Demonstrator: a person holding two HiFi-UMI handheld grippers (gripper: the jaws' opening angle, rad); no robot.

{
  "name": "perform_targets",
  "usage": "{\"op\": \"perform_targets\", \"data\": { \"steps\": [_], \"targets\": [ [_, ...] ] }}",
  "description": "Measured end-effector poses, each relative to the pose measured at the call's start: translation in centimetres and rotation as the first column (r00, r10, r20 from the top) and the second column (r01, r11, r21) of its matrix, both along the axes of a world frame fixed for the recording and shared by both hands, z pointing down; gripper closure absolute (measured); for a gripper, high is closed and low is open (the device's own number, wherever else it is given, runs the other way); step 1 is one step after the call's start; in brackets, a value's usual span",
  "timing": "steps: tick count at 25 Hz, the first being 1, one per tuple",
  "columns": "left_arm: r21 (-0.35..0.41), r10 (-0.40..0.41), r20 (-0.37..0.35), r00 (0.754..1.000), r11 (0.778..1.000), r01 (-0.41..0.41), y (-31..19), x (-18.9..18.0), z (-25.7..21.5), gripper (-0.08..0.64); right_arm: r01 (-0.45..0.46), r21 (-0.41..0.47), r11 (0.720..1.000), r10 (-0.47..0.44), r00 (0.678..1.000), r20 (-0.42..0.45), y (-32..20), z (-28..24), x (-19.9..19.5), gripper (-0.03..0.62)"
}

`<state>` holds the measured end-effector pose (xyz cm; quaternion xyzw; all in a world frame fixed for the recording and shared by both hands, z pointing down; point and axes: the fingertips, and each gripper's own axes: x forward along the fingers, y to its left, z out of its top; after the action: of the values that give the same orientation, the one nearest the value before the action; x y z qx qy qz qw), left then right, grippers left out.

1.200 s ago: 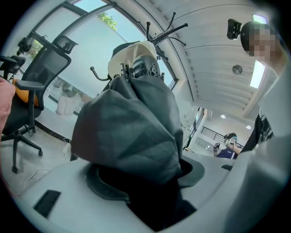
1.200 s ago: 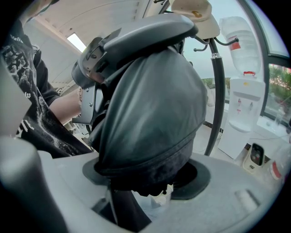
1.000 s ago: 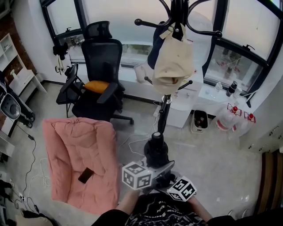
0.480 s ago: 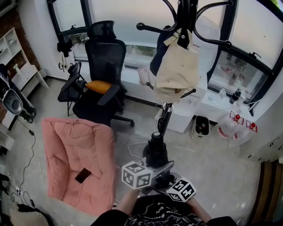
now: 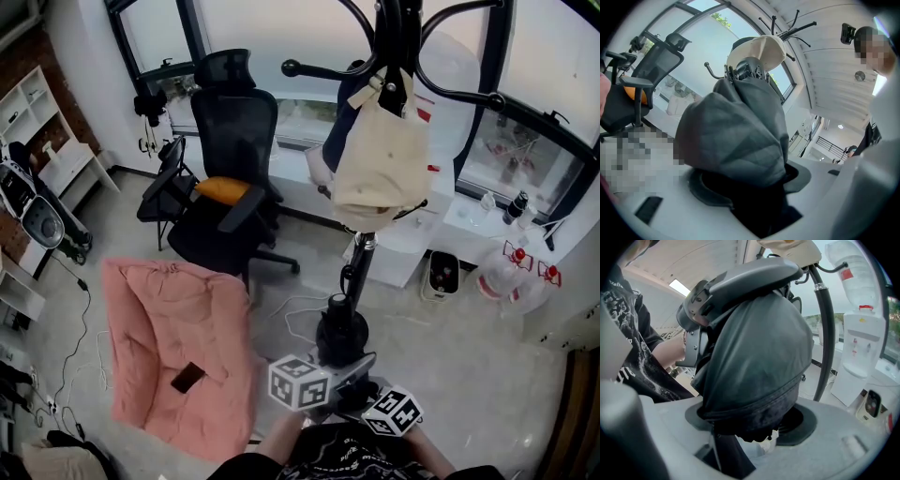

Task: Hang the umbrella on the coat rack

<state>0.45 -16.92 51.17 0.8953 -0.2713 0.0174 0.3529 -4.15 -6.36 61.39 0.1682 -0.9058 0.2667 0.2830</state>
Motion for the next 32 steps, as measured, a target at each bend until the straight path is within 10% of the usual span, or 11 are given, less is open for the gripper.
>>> {"op": "perform_targets", "data": {
  "steps": [32],
  "targets": [
    [-0.069,0.002,0.036,0.999,0.998,0.0,-0.8,0.6,1.7,0.282,0.002,-0.065,0.998,0.0,0.999,0.032,-0.1,0.8,0.3,0.265]
  ]
}}
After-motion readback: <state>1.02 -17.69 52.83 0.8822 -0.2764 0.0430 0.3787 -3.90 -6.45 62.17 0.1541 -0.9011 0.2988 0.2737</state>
